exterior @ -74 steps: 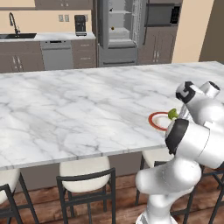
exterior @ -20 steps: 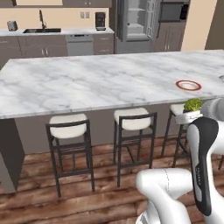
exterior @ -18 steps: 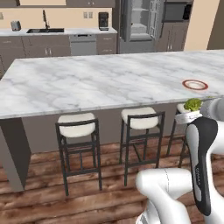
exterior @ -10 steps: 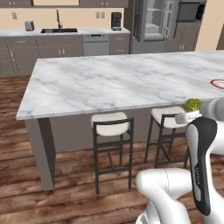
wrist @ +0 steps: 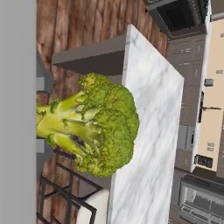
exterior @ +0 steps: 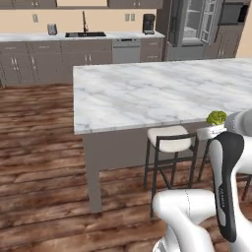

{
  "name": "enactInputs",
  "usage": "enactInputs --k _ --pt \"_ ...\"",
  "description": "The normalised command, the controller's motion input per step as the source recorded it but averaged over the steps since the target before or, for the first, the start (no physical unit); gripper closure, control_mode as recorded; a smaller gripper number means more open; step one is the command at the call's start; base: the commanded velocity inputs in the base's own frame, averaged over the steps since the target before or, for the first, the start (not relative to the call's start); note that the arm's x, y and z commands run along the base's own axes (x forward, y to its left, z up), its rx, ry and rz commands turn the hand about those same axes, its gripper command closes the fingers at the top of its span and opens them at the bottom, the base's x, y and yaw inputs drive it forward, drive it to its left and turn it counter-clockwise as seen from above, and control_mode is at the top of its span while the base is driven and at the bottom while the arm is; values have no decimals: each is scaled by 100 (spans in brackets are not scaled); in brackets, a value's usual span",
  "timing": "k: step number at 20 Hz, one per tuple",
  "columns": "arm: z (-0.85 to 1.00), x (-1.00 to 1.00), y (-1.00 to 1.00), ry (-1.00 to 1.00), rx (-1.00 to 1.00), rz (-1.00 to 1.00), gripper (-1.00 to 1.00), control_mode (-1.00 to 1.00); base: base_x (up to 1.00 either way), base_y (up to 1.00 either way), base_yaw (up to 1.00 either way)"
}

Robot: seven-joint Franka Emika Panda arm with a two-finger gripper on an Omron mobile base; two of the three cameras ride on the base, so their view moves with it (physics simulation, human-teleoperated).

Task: Transport the fish and broccoli to the fridge. Place the fish on the rack containing meat and place the broccoli on the rack containing the vegetable, ensuring meats and vegetables are on different racks.

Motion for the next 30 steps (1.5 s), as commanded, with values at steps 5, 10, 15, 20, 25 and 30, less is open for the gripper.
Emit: enactInputs --k 5,10,15,20,25,30 --pt "0 0 0 0 0 0 100 100 39 100 0" --pt "0 0 0 0 0 0 100 100 41 100 0" --pt "0 0 0 0 0 0 100 100 44 100 0" --pt "0 0 0 0 0 0 100 100 58 100 0" --pt "0 0 0 0 0 0 100 100 100 100 0" --pt "0 0 0 0 0 0 100 100 100 78 -4"
